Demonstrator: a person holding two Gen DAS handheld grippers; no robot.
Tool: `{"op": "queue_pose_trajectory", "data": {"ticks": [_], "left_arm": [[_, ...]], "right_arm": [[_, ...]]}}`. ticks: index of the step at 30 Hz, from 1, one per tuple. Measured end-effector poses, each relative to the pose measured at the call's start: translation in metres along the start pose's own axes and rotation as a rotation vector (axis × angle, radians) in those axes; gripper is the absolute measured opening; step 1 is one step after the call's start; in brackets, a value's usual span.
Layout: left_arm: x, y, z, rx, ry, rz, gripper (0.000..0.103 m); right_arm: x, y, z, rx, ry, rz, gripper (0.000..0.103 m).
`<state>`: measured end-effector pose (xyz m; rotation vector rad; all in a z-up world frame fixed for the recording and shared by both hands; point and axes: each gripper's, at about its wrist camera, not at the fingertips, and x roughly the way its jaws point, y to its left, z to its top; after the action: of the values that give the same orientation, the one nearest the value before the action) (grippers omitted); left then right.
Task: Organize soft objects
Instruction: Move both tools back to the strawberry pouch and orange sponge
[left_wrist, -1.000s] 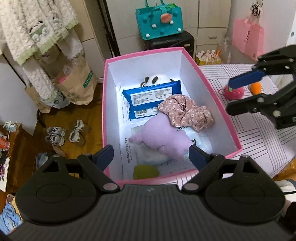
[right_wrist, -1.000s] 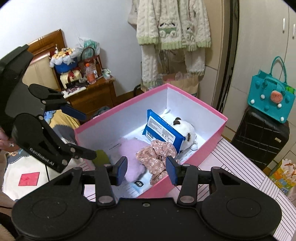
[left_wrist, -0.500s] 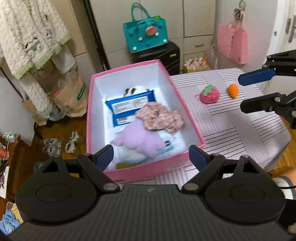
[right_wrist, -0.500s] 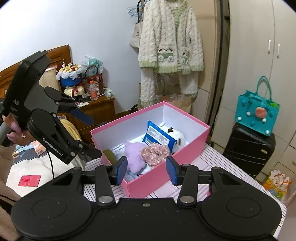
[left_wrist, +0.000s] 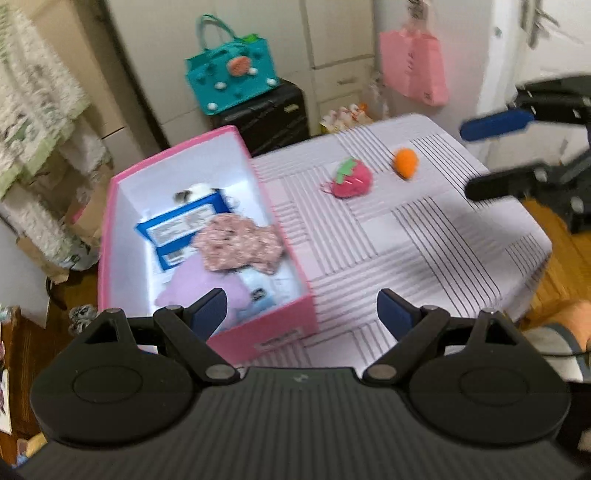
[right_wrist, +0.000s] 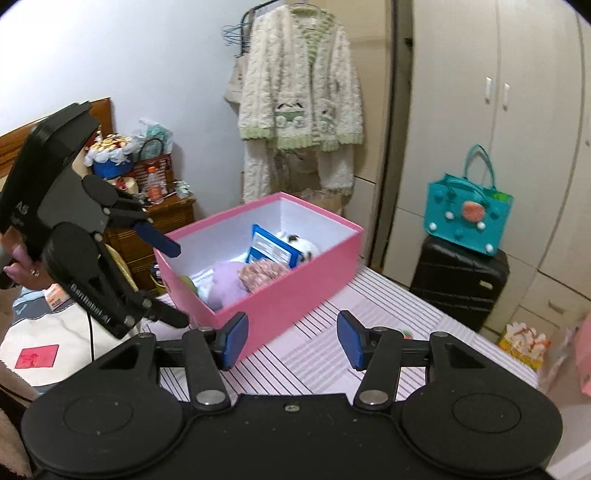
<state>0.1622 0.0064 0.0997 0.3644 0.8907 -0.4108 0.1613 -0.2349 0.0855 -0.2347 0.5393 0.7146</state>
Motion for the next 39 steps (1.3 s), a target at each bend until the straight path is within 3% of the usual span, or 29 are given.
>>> {"op": "queue_pose_trajectory", "data": {"ticks": [9, 14, 21, 27, 31, 39], "left_arm": [[0.023, -0.054, 0.01, 0.096, 0.017, -0.066, 0.089], [0.039, -0.073, 0.019, 0.07, -0.038, -0.14, 0.089], [0.068, -0.089, 0.023, 0.03, -0.154, -0.184, 0.089], [0.095, -0.083, 0.035, -0.058, -0.261, -0.17, 0.089], [0.115, -0.081, 0.042, -0.101, -0.304, -0.13, 0.09], [0.142, -0.089, 0.051, -0.166, -0.432, -0.065, 0.098]], "right_arm": [[-0.015, -0.029, -0.044, 0.077, 0.018, -0.063, 0.065], [-0.012, -0.05, -0.07, 0.11, 0.04, -0.109, 0.066], [-0.004, -0.086, -0.106, 0.149, 0.04, -0.144, 0.069], [0.019, -0.118, -0.131, 0.202, 0.029, -0.143, 0.069], [0.036, -0.139, -0.143, 0.242, -0.024, -0.159, 0.072], [0.079, -0.156, -0.144, 0.191, -0.055, -0.209, 0.073]]}}
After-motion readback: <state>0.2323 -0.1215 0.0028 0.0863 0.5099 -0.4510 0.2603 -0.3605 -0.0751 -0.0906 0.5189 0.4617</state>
